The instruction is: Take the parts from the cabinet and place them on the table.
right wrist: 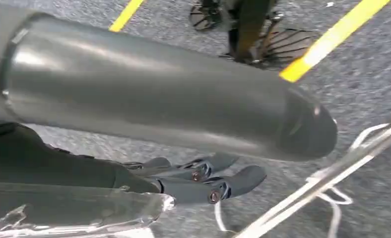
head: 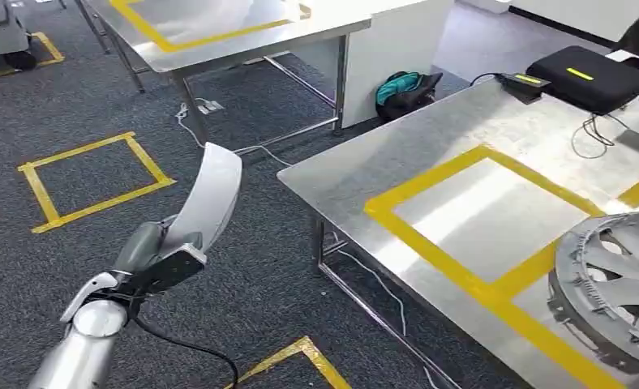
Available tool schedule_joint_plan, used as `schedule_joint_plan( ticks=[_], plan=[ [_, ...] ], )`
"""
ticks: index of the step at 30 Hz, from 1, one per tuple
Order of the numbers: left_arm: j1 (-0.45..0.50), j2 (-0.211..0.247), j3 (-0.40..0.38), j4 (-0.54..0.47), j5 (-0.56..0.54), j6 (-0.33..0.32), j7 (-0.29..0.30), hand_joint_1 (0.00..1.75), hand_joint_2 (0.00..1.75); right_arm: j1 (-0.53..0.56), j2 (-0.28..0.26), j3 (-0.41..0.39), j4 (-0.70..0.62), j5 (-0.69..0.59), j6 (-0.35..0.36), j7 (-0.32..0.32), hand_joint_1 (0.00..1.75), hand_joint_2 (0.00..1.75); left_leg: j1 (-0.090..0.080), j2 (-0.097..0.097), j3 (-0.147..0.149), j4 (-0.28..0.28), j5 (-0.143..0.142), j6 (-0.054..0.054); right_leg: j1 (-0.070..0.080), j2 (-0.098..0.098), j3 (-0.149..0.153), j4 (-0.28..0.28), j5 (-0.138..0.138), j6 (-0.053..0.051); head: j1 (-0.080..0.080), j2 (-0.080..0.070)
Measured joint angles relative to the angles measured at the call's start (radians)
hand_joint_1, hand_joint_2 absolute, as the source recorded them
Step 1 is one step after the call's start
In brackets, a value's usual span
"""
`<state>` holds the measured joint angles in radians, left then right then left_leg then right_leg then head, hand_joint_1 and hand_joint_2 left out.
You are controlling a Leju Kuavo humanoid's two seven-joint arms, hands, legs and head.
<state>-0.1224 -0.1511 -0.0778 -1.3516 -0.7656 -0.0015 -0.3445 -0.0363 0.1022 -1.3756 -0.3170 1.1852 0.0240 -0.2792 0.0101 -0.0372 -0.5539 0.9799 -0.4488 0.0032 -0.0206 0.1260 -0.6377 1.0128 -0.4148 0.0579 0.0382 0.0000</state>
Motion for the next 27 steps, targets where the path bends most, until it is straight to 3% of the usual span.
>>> schedule_joint_plan(
  ticks=[1, 2, 4, 5, 6, 8, 9, 10, 11, 14, 15, 16, 17, 19, 20, 21, 22, 24, 25, 26, 27],
  plan=[
    [-0.005, -0.004, 0.0, 0.003, 0.0, 0.0, -0.002, 1.75, 1.75, 0.001, 0.0, 0.0, 0.001, 0.001, 0.0, -0.001, 0.0, 0.0, -0.001, 0.007, 0.0, -0.001, 0.001, 0.007, 0.002, -0.064, -0.018, 0.04, -0.025, 0.001, 0.008, 0.0],
    [-0.007, -0.005, 0.001, 0.006, 0.0, 0.0, -0.003, 1.75, 1.75, -0.002, 0.0, 0.0, 0.002, 0.002, 0.0, -0.002, 0.0, 0.0, -0.003, 0.018, 0.0, -0.001, 0.0, 0.011, 0.002, -0.099, -0.049, 0.11, -0.06, 0.006, 0.013, 0.0],
    [-0.007, -0.006, 0.003, 0.016, -0.001, -0.004, -0.003, 1.75, 1.75, -0.009, 0.0, 0.003, 0.005, 0.004, 0.001, -0.002, 0.0, 0.0, -0.009, 0.05, 0.0, 0.0, -0.002, 0.014, 0.002, -0.12, -0.128, 0.283, -0.13, 0.012, 0.013, 0.0],
    [-0.009, -0.008, 0.003, 0.024, -0.002, -0.006, -0.003, 1.75, 1.75, -0.009, 0.0, 0.005, 0.006, 0.006, 0.001, -0.002, 0.0, 0.0, -0.012, 0.064, 0.0, 0.0, -0.003, 0.015, 0.003, -0.12, -0.146, 0.323, -0.138, 0.013, 0.013, 0.0],
    [-0.011, -0.01, 0.002, 0.03, -0.003, -0.01, -0.003, 1.75, 1.75, -0.008, -0.001, 0.006, 0.006, 0.008, 0.0, -0.001, 0.0, 0.0, -0.014, 0.076, 0.001, 0.0, -0.004, 0.017, 0.004, -0.121, -0.137, 0.311, -0.123, 0.011, 0.012, 0.0],
    [-0.026, -0.013, -0.005, 0.045, -0.007, -0.016, -0.003, 1.75, 1.75, -0.005, -0.003, 0.008, 0.006, 0.011, 0.0, 0.001, 0.0, 0.0, -0.017, 0.095, 0.004, 0.0, -0.006, 0.017, 0.011, -0.129, -0.056, 0.169, -0.049, 0.002, 0.013, 0.0],
    [-0.034, -0.014, -0.008, 0.052, -0.008, -0.018, -0.003, 1.75, 1.75, -0.006, -0.005, 0.008, 0.007, 0.013, 0.0, 0.001, 0.0, 0.0, -0.018, 0.103, 0.007, 0.0, -0.008, 0.015, 0.017, -0.151, -0.003, 0.075, -0.014, -0.003, 0.013, 0.0],
    [-0.041, -0.014, -0.011, 0.06, -0.008, -0.018, -0.004, 1.75, 1.75, -0.009, -0.005, 0.008, 0.007, 0.014, 0.0, 0.001, 0.0, 0.0, -0.023, 0.111, 0.009, 0.001, -0.011, 0.011, 0.029, -0.21, 0.031, 0.01, -0.02, -0.011, 0.013, 0.0],
    [-0.048, -0.014, -0.011, 0.066, -0.008, -0.019, -0.005, 1.75, 1.75, -0.014, -0.006, 0.009, 0.007, 0.015, 0.0, 0.001, 0.0, 0.0, -0.03, 0.12, 0.007, 0.006, -0.015, 0.006, 0.03, -0.203, 0.04, 0.001, -0.016, -0.023, 0.011, 0.0],
    [-0.066, -0.018, -0.018, 0.09, -0.009, -0.024, -0.005, 1.75, 1.75, -0.011, -0.006, 0.01, 0.007, 0.02, 0.003, 0.001, 0.0, 0.0, -0.03, 0.151, 0.009, 0.004, -0.016, 0.0, 0.032, -0.166, 0.029, 0.004, -0.012, -0.033, 0.01, 0.0],
    [-0.072, -0.019, -0.022, 0.095, -0.009, -0.024, -0.005, 1.75, 1.75, -0.01, -0.006, 0.011, 0.008, 0.023, 0.004, 0.001, 0.0, 0.0, -0.029, 0.149, 0.007, 0.007, -0.023, -0.008, 0.024, -0.156, 0.032, -0.003, -0.006, -0.04, 0.011, 0.0],
    [-0.079, -0.019, -0.027, 0.101, -0.009, -0.026, -0.005, 1.75, 1.75, -0.01, -0.007, 0.013, 0.008, 0.027, 0.005, 0.001, 0.0, 0.0, -0.024, 0.095, -0.001, 0.033, -0.042, -0.018, 0.021, -0.145, 0.032, -0.005, -0.004, -0.043, 0.007, 0.0],
    [-0.084, -0.019, -0.032, 0.108, -0.009, -0.027, -0.007, 1.75, 1.75, -0.012, -0.009, 0.014, 0.008, 0.029, 0.005, 0.0, 0.0, 0.0, -0.021, 0.063, -0.027, 0.092, -0.078, -0.022, 0.018, -0.136, 0.031, -0.005, -0.002, -0.047, 0.006, 0.0],
    [-0.088, -0.018, -0.036, 0.127, -0.01, -0.034, -0.007, 1.75, 1.75, -0.016, -0.01, 0.016, 0.008, 0.032, 0.006, 0.0, 0.0, 0.0, -0.016, 0.044, -0.11, 0.266, -0.156, -0.028, 0.014, -0.11, 0.028, -0.005, -0.001, -0.049, 0.006, 0.0],
    [-0.089, -0.018, -0.039, 0.136, -0.01, -0.036, -0.006, 1.75, 1.75, -0.016, -0.01, 0.016, 0.008, 0.033, 0.007, -0.001, 0.0, 0.0, -0.013, 0.042, -0.139, 0.323, -0.171, -0.03, 0.013, -0.096, 0.027, -0.005, 0.0, -0.048, 0.005, 0.0],
    [-0.09, -0.019, -0.042, 0.145, -0.011, -0.038, -0.004, 1.75, 1.75, -0.014, -0.01, 0.016, 0.01, 0.035, 0.008, -0.001, 0.0, 0.0, -0.011, 0.041, -0.145, 0.33, -0.159, -0.032, 0.01, -0.083, 0.027, -0.005, 0.001, -0.047, 0.006, 0.0],
    [-0.092, -0.019, -0.047, 0.15, -0.011, -0.039, -0.003, 1.75, 1.75, -0.013, -0.01, 0.016, 0.011, 0.036, 0.008, -0.001, 0.0, 0.0, -0.008, 0.041, -0.13, 0.293, -0.124, -0.033, 0.008, -0.069, 0.027, -0.004, 0.003, -0.044, 0.005, 0.0],
    [-0.102, -0.02, -0.056, 0.158, -0.011, -0.04, -0.001, 1.75, 1.75, -0.013, -0.01, 0.016, 0.013, 0.037, 0.008, -0.001, 0.0, 0.0, 0.001, 0.023, -0.052, 0.131, -0.033, -0.038, 0.0, -0.043, 0.027, -0.003, 0.006, -0.033, 0.004, 0.0],
    [-0.108, -0.021, -0.058, 0.163, -0.011, -0.042, -0.001, 1.75, 1.75, -0.013, -0.012, 0.016, 0.013, 0.037, 0.008, -0.002, 0.0, 0.0, 0.013, -0.022, -0.017, 0.059, -0.008, -0.046, -0.001, -0.032, 0.024, -0.002, 0.007, -0.025, 0.003, 0.0],
    [-0.117, -0.023, -0.062, 0.169, -0.011, -0.042, -0.001, 1.75, 1.75, -0.017, -0.018, 0.016, 0.015, 0.039, 0.01, -0.002, 0.0, 0.0, 0.02, -0.057, 0.001, 0.008, -0.016, -0.045, 0.004, -0.021, 0.011, 0.013, 0.005, -0.016, -0.003, 0.0],
    [-0.12, -0.023, -0.065, 0.176, -0.014, -0.048, 0.004, 1.75, 1.75, -0.018, -0.018, 0.016, 0.015, 0.039, 0.01, -0.004, 0.0, 0.0, 0.015, -0.049, -0.006, 0.022, -0.016, -0.035, 0.001, -0.011, 0.004, 0.004, 0.012, -0.009, 0.001, 0.0]
  ],
)
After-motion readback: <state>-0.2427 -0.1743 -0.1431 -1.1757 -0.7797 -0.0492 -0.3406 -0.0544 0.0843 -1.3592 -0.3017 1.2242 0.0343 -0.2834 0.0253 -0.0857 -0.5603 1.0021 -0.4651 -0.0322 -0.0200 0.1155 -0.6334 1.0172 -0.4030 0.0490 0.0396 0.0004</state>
